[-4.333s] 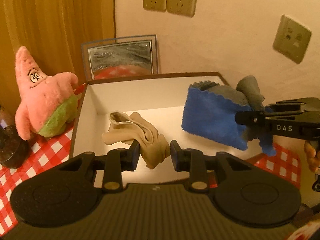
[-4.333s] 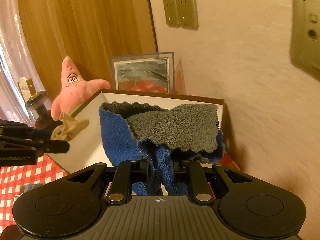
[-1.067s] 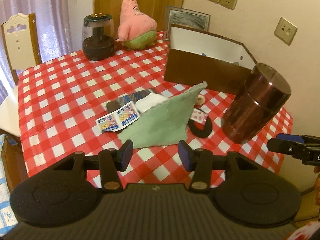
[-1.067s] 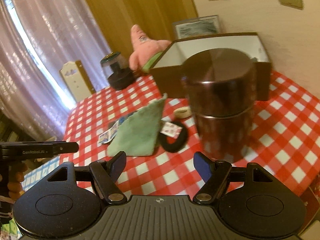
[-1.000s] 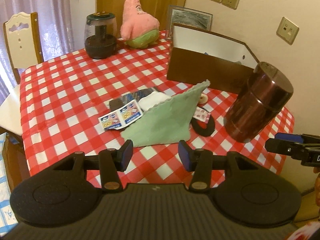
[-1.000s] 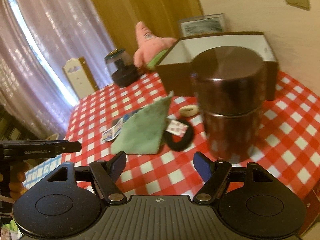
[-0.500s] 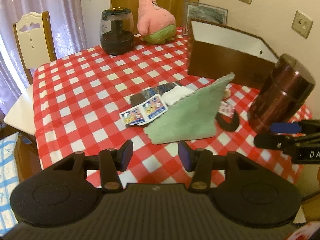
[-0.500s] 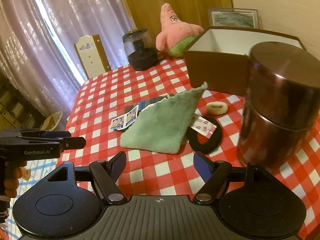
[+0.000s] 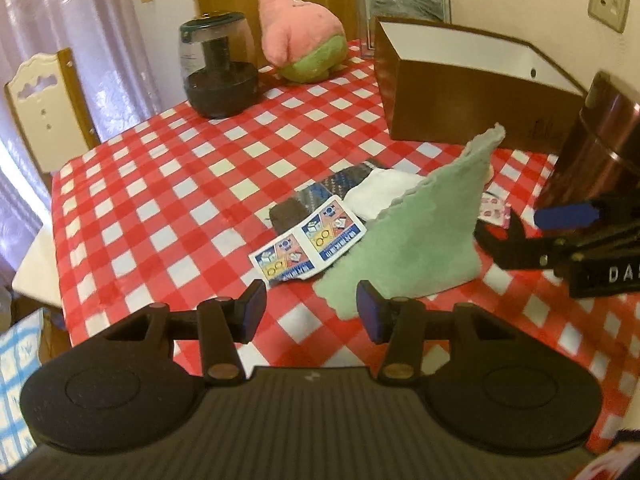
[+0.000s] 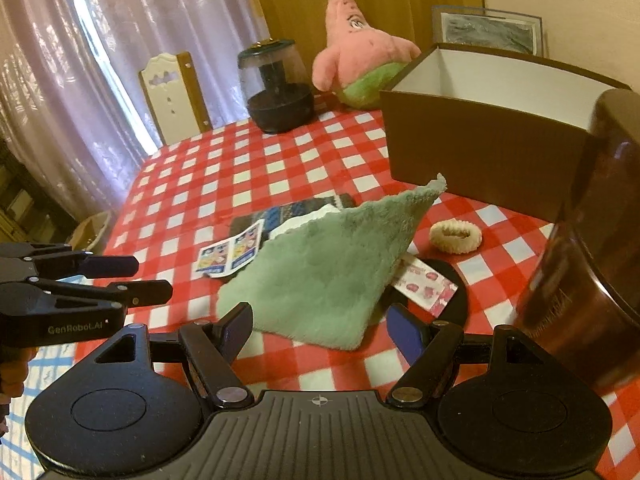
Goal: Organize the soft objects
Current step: 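Move the right gripper back to the pale green cloth and grasp it, then lift the green cloth with the right gripper while the left gripper grasps the blue card packet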
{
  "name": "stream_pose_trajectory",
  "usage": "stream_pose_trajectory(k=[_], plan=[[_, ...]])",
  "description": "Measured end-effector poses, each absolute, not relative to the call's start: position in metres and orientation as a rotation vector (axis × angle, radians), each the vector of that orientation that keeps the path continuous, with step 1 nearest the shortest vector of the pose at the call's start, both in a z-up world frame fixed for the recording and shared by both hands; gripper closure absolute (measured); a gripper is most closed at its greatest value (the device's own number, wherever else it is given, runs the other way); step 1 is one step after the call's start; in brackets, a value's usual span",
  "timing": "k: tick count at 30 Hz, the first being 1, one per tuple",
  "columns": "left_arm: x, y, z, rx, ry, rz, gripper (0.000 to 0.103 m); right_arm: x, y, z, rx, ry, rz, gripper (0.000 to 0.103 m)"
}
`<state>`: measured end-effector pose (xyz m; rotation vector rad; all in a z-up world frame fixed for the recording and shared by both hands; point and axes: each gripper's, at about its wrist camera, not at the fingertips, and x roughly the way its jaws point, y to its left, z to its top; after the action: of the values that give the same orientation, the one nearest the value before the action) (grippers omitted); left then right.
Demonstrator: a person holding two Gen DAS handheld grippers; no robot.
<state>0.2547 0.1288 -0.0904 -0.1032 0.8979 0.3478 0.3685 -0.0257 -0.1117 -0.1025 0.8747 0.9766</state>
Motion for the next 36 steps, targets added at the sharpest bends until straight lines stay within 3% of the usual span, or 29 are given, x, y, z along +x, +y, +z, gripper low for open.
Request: stream_pose_trajectory(k=[21, 33, 34, 36], plan=[[0.303, 0.163, -0.144, 0.118, 0.953, 0.208, 0.043, 0.416, 0.008, -0.147, -0.089, 0.853, 0.906, 0.028], [0.319, 0.186, -0.169, 0.142, 0.986, 0.066, 0.043, 0.422, 0.014, -0.150, -0.078, 0.847, 0.920, 0.029], [0.319, 0.188, -0.169, 0.130, 0.983, 0.057, 0.046, 0.421, 0.014, -0.149, -0.081, 0.838, 0.923, 0.031], [0.318, 0.191, -0.170, 0.115, 0.977, 0.045, 0.059, 0.418, 0.014, -0.146, -0.091, 0.823, 0.935, 0.051]])
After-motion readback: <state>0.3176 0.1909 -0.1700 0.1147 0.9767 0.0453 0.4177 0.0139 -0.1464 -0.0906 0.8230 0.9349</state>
